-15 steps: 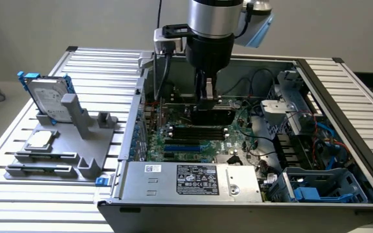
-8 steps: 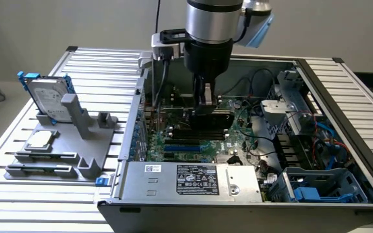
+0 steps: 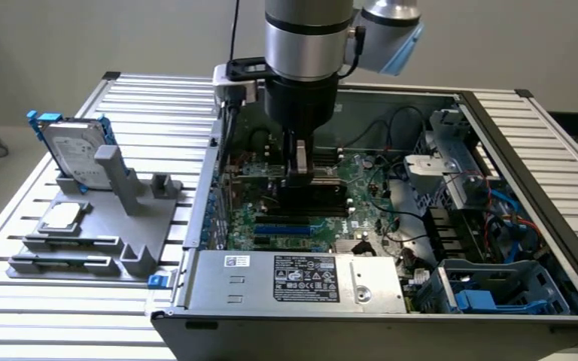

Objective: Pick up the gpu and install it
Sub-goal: 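Insert the gpu into the slot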

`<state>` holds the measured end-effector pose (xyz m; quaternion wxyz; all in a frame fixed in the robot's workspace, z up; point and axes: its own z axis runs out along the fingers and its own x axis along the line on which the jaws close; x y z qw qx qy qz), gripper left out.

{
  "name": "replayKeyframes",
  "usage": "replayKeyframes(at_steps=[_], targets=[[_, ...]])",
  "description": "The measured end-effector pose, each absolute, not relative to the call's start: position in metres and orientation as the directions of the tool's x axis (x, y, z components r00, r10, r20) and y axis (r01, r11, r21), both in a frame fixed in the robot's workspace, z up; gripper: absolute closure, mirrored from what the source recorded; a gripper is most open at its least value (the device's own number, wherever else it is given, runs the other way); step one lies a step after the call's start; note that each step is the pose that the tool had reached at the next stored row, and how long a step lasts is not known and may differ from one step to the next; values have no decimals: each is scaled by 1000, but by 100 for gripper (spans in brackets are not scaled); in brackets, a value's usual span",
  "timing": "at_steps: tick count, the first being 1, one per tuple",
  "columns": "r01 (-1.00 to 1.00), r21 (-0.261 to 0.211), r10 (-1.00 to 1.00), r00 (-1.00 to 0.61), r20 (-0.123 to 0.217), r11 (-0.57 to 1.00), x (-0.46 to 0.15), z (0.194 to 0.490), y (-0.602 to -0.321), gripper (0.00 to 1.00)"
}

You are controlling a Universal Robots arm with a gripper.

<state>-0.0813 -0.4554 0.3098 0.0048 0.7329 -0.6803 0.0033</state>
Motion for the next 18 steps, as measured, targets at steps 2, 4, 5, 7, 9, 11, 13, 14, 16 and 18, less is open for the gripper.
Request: replayKeyframes(at_steps=[2, 4, 5, 7, 9, 11, 13, 14, 16, 18], targets=[[-997, 2, -997, 75, 11, -75, -84, 306, -455, 74], [-997, 2, -997, 75, 11, -75, -84, 304, -456, 74], [-997, 2, -997, 74, 11, -74, -84, 304, -456, 74], [-998, 3, -998, 68, 12, -68, -84, 301, -456, 74], [-999, 2, -999, 52, 11, -52, -84, 298, -456, 74], [-1000, 2, -999, 32, 11, -31, -84, 296, -456, 74], [-1000, 2, -1000, 26, 11, -26, -84, 295, -456, 74], [-1000, 2, -1000, 26, 11, -26, -84, 295, -456, 74], [-1000, 3, -1000, 26, 12, -26, -84, 294, -457, 74], [-1000, 2, -1000, 26, 11, -26, -84, 293, -457, 74]])
